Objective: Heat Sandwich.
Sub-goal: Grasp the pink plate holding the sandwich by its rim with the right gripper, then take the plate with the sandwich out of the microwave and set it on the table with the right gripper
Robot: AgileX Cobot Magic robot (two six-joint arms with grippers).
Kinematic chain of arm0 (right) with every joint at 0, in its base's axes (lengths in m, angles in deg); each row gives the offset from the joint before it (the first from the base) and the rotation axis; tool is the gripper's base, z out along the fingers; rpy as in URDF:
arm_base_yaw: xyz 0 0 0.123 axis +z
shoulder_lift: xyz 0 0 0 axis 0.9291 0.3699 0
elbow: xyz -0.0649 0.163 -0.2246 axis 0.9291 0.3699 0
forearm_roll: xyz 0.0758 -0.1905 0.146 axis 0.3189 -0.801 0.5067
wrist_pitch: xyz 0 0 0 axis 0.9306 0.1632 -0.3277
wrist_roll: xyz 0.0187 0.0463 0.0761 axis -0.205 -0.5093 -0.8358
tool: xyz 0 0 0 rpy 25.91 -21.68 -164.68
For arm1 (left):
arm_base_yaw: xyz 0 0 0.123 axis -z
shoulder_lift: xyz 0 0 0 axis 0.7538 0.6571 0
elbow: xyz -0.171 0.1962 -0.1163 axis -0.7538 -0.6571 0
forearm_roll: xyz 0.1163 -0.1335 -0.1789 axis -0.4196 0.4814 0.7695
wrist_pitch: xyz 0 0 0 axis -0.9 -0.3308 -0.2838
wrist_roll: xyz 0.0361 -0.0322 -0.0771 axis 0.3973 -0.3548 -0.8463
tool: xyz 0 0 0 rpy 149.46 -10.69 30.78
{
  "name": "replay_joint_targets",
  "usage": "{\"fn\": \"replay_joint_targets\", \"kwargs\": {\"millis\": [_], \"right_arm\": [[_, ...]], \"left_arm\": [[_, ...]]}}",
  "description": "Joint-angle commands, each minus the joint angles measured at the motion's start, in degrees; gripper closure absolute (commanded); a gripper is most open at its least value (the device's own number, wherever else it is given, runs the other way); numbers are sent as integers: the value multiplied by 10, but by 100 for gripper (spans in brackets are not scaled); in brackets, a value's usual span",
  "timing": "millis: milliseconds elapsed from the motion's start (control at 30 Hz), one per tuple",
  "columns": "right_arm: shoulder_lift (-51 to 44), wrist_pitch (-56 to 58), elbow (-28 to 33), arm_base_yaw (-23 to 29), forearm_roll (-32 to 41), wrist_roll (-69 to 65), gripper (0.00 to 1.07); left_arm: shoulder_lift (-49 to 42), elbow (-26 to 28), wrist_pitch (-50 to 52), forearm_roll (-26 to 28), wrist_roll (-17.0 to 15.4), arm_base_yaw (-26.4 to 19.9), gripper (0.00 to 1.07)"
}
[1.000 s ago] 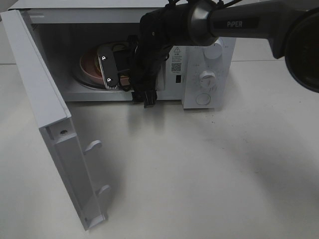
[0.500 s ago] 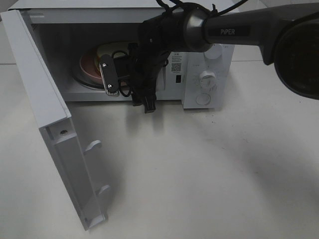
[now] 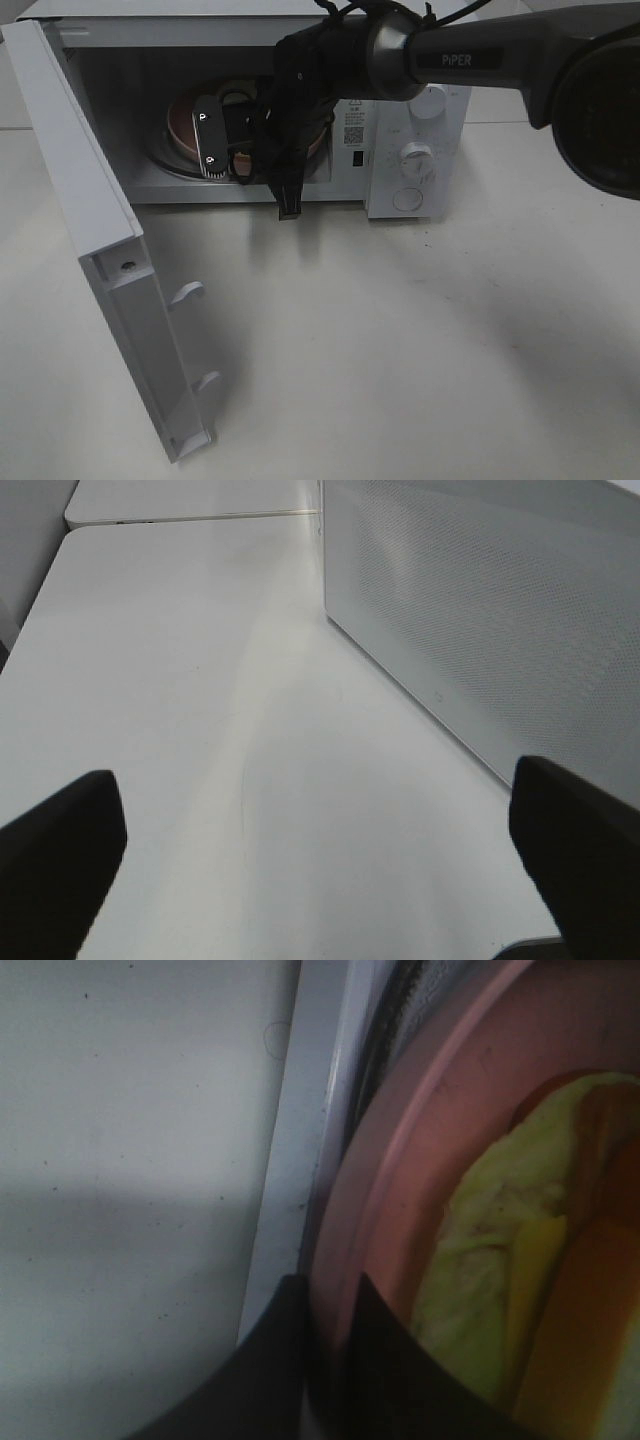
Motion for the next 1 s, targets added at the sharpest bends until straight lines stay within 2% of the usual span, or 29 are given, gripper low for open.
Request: {"fn": "replay_joint_targets", "kwargs": {"millis": [33,400,533,833,1000], "right_arm": [[2,33,2,-1,7,-13,107],[-11,80,3,-1,9,56,107],[-28,81,6,-1,35,87,107],[-74,60,69,-1,54,162,107],[-111,13,127,-1,53,191,107]], "left_arm": [[-13,-2,9,4,1,-1,3],[-13,-2,9,4,1,-1,3],[-13,-2,9,4,1,-1,3],[-13,-2,9,4,1,-1,3],[-13,-2,9,4,1,-1,3]]}}
